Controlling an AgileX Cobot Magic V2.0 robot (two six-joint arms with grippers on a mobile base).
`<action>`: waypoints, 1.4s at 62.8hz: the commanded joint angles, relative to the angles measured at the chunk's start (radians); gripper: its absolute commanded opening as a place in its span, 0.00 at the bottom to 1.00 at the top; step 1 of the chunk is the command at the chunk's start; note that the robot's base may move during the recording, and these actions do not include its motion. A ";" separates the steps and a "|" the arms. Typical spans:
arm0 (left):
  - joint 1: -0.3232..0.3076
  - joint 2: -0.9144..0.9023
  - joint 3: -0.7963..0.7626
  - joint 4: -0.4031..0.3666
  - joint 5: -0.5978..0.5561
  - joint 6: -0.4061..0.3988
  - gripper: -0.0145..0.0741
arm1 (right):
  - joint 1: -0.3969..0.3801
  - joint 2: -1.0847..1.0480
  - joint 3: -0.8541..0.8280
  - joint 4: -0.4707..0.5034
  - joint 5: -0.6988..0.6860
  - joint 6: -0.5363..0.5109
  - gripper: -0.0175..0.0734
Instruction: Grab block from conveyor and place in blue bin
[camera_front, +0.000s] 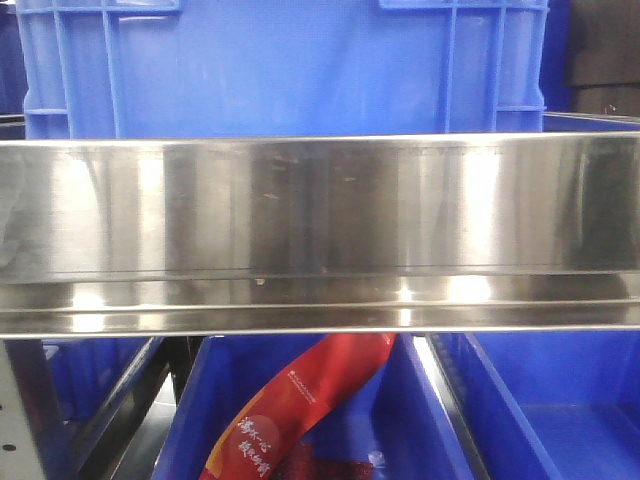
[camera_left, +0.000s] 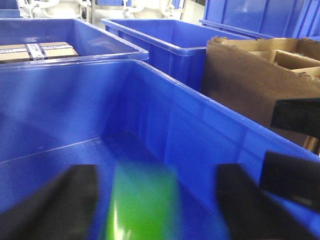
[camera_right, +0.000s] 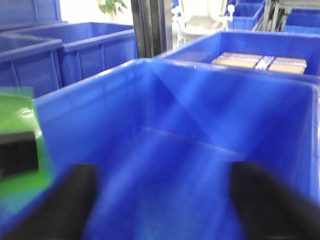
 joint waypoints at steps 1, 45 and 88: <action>-0.006 -0.001 -0.008 -0.006 -0.017 0.002 0.70 | 0.002 -0.002 -0.011 0.002 -0.010 -0.004 0.74; -0.006 -0.186 0.000 0.072 0.167 0.002 0.04 | -0.079 -0.254 -0.009 0.004 0.277 -0.004 0.01; -0.004 -0.813 0.705 0.017 -0.002 -0.008 0.04 | -0.110 -0.857 0.651 -0.040 0.212 -0.004 0.01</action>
